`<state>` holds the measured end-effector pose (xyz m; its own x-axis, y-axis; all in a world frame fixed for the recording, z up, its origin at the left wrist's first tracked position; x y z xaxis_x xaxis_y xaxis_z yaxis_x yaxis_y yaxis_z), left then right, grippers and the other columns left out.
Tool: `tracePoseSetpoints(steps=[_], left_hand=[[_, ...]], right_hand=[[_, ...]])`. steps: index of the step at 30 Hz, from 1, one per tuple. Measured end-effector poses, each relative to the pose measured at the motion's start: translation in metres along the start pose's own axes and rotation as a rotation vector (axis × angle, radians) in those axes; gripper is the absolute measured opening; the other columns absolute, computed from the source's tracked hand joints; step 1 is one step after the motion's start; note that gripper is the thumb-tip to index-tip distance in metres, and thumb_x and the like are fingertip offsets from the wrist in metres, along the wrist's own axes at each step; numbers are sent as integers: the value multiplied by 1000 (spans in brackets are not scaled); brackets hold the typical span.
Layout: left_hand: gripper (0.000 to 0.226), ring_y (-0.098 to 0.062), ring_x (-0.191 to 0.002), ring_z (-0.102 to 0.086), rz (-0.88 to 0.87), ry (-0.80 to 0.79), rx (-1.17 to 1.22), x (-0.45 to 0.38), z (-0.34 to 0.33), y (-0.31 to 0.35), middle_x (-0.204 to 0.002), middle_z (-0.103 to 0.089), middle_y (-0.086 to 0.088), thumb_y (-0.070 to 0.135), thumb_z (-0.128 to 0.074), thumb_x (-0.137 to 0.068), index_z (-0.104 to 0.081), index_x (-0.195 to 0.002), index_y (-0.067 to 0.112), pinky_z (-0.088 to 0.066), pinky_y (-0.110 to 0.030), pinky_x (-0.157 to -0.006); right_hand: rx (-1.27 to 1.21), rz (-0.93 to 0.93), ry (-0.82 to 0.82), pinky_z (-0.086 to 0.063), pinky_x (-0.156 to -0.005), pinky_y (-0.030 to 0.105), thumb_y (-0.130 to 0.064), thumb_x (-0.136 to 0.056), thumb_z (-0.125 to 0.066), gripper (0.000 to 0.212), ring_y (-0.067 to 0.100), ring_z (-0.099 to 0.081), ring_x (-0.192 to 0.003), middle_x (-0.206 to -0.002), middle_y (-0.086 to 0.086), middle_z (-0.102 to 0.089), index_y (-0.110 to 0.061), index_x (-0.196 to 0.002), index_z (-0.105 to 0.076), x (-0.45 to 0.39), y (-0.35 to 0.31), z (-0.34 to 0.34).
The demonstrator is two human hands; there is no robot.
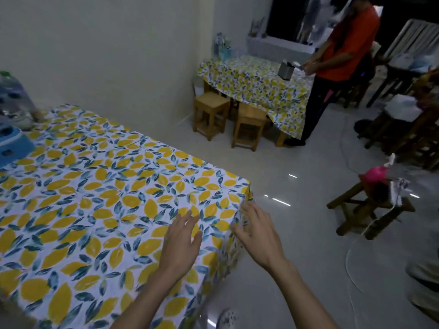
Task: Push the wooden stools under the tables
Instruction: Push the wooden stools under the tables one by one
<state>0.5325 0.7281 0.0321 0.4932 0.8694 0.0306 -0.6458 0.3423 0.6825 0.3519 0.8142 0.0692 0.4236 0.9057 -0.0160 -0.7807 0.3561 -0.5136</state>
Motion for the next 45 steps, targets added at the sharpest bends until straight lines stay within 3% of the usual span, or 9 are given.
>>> tracePoseSetpoints(steps=[11,17,22,25,27,32,37,42,45], left_hand=[[45,-16,-141,-30,97,132,187,-187,-51,95,-153,-34,5,30,-44,-99,-38,-143,24,-30,-36,-113],[43,-17,-139,-34,144,221,123,-287,-58,126,-149,-40,2,26,-44,-99,-42,-141,18,-28,-32,-114],[43,-17,-137,-35,209,343,124,-369,-79,140,-147,-42,-2,22,-47,-97,-43,-139,14,-22,-24,-112],[51,-18,-139,-32,335,378,159,-408,-99,145,-149,-38,-5,35,-44,-95,-41,-140,11,-15,-17,-109],[66,-18,-139,-32,400,426,174,-427,-108,151,-149,-39,-6,48,-36,-86,-40,-140,11,-11,-14,-108],[51,-17,-145,-19,568,561,128,-470,-113,154,-157,-23,-2,29,-46,-98,-32,-145,16,-9,-18,-111],[52,-17,-144,-20,719,705,113,-511,-98,127,-155,-27,-2,27,-49,-97,-34,-145,17,-12,-21,-113],[54,-20,-146,-18,798,762,58,-583,-64,79,-157,-25,-3,29,-48,-97,-31,-146,15,-14,-30,-118],[56,-23,-148,-10,862,723,51,-629,-41,53,-159,-18,-3,31,-45,-98,-26,-149,17,-11,-35,-119]], right_hand=[[120,199,-48,-24,-114,32,-52,-94,-49,60,16,-24,-142,-156,-3,-28,-26,-146,-34,-213,83,96],[96,259,-98,-26,-114,34,-52,-94,-48,59,18,-26,-143,-157,-4,-29,-28,-145,-34,-330,132,125],[109,375,-220,-19,-117,35,-58,-94,-42,69,16,-13,-148,-161,-5,-20,-28,-152,-20,-446,157,121],[134,480,-298,-17,-117,35,-61,-93,-41,72,15,-7,-149,-162,-5,-16,-29,-153,-16,-512,162,119],[141,562,-352,-14,-118,32,-61,-93,-41,73,15,-8,-149,-162,-6,-16,-29,-153,-16,-548,159,118],[169,741,-472,-11,-120,35,-59,-94,-41,71,17,-9,-149,-162,-3,-16,-27,-153,-19,-633,140,103],[161,891,-608,-6,-122,35,-59,-94,-40,72,13,-3,-149,-163,-5,-11,-26,-154,-15,-693,106,62],[230,1070,-565,8,-120,39,-76,-78,-13,90,16,1,-150,-163,-2,-12,-27,-153,-16,-779,46,20],[274,1146,-576,8,-119,41,-72,-82,-19,84,19,2,-150,-163,-1,-13,-26,-153,-18,-830,1,2]])
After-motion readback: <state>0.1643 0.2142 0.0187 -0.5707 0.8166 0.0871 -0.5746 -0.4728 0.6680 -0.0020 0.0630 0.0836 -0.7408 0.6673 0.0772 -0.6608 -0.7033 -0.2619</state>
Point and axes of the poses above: each hand's wrist, its own x-axis away from the middle knuckle, its own z-axis out of the back of the hand, y = z × x, the point moved 8 cm from there along -x, towards the middle knuckle
